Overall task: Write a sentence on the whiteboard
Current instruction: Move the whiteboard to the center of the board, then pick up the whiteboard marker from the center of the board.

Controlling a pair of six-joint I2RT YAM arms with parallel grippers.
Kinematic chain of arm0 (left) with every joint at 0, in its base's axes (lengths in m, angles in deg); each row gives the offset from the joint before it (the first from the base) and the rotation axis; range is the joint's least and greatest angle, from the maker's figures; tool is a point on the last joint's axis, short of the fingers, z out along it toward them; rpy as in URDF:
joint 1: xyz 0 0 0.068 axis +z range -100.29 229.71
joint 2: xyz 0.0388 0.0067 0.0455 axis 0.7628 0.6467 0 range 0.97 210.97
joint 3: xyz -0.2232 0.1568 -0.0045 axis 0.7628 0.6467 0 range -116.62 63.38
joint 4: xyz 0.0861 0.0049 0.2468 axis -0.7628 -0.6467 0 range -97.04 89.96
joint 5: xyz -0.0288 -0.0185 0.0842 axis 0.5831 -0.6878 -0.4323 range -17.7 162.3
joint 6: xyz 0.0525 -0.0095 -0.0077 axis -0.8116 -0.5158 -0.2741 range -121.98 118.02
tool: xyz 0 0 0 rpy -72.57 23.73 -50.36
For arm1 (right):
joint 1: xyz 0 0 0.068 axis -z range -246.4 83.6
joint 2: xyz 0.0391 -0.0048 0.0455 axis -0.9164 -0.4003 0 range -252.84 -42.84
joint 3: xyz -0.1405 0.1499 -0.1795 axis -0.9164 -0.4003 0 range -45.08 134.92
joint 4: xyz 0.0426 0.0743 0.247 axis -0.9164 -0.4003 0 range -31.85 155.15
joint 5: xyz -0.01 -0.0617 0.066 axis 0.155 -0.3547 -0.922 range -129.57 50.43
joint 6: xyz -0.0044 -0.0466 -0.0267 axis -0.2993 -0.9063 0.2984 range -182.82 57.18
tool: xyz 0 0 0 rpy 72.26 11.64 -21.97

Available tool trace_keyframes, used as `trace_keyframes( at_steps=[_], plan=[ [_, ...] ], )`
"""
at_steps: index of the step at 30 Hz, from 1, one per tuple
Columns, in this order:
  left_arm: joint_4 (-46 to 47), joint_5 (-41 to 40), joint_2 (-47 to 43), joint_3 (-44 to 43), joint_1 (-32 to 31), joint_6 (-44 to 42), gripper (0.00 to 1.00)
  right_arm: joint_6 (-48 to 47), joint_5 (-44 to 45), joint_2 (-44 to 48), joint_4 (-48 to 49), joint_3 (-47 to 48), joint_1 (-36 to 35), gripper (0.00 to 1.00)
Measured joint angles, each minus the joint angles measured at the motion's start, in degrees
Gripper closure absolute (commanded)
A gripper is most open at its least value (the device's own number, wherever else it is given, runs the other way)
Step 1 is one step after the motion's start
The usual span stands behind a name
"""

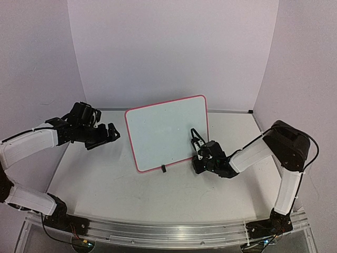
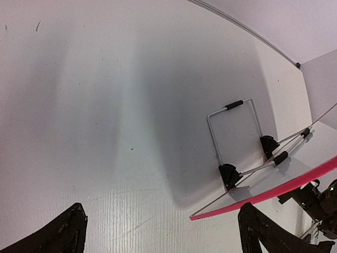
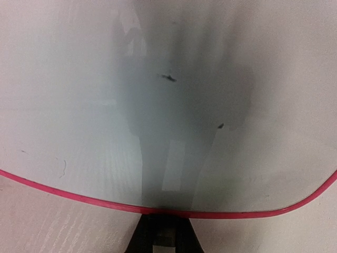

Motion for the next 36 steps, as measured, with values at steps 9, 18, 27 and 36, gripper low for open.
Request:
trace_keyframes(
  at_steps=[9, 18, 27, 36],
  plan=[
    [-2.9, -2.7, -3.9, 1.4, 0.2, 0.0, 0.01, 5.8, 4.9, 1.6, -0.8, -2.1, -6.3, 0.95],
    [-4.6, -5.4, -6.3, 3.0, 0.5, -0.1, 0.01, 11.0, 5.0, 7.7, -2.0, -5.6, -8.7, 0.32],
    [-5.3, -7.6, -10.1, 3.8, 0.5, -3.4, 0.01, 16.9, 10.8, 32.5, -10.1, -12.9, -8.9, 0.10],
    [-6.1, -9.7, -15.1, 4.0, 0.5, -7.7, 0.01, 26.9, 12.6, 41.7, -30.6, -11.9, 2.6, 0.02]
  ],
)
